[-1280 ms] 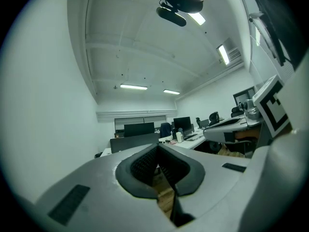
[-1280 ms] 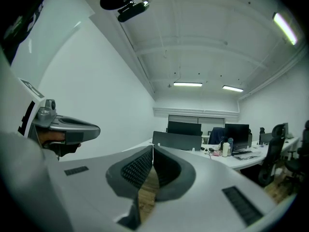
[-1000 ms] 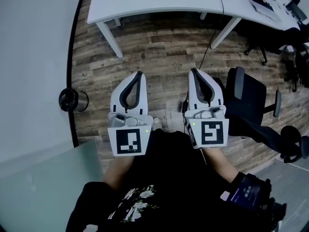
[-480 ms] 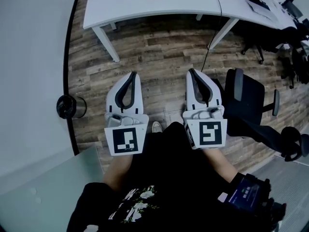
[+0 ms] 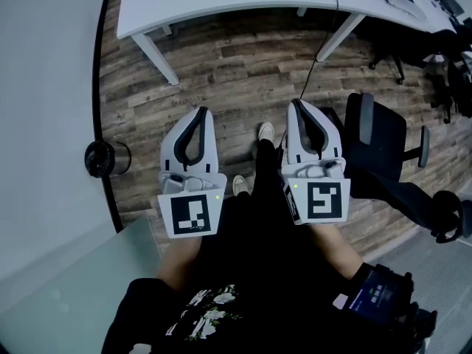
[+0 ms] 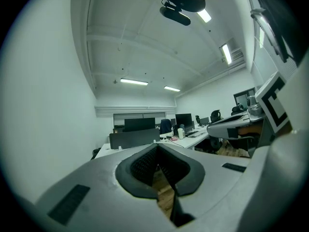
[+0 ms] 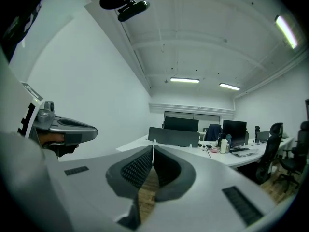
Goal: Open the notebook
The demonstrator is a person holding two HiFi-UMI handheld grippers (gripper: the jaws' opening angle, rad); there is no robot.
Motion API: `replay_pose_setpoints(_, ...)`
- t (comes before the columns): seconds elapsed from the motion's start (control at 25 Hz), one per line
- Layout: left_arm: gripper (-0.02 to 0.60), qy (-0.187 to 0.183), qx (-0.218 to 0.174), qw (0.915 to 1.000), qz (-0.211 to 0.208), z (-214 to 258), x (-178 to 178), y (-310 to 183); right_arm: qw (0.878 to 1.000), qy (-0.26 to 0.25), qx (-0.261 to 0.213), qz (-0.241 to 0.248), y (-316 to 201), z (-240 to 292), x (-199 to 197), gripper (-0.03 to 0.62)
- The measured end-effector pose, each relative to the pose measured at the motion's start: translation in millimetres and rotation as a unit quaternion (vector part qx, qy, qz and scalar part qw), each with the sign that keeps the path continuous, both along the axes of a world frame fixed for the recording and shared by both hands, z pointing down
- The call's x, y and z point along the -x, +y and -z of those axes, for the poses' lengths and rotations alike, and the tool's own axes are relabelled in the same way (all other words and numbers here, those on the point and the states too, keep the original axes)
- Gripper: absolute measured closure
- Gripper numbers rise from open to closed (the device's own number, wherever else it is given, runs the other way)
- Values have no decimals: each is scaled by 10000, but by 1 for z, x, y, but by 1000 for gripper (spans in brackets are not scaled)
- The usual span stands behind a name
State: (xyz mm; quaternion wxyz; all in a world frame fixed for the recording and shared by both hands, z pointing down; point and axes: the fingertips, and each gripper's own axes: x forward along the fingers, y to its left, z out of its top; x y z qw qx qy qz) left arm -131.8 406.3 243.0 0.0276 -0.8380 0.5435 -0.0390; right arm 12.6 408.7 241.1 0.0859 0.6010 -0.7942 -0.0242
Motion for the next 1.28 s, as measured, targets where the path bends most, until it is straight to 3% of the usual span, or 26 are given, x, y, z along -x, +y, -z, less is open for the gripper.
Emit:
replay_pose_setpoints(0.28, 572, -71, -24, 9997, 225, 1, 7, -20, 9999, -69, 57, 75, -24, -7, -1, 530)
replay_pose_setpoints(0.72, 572, -140, 85, 9996, 219, -7, -6, -61, 9995, -122, 203, 192, -67, -18, -3, 530)
replay_pose_setpoints(1.28, 572, -242, 388, 9989, 98, -6, -57, -178, 9993, -161, 226, 259, -189, -13, -44, 530)
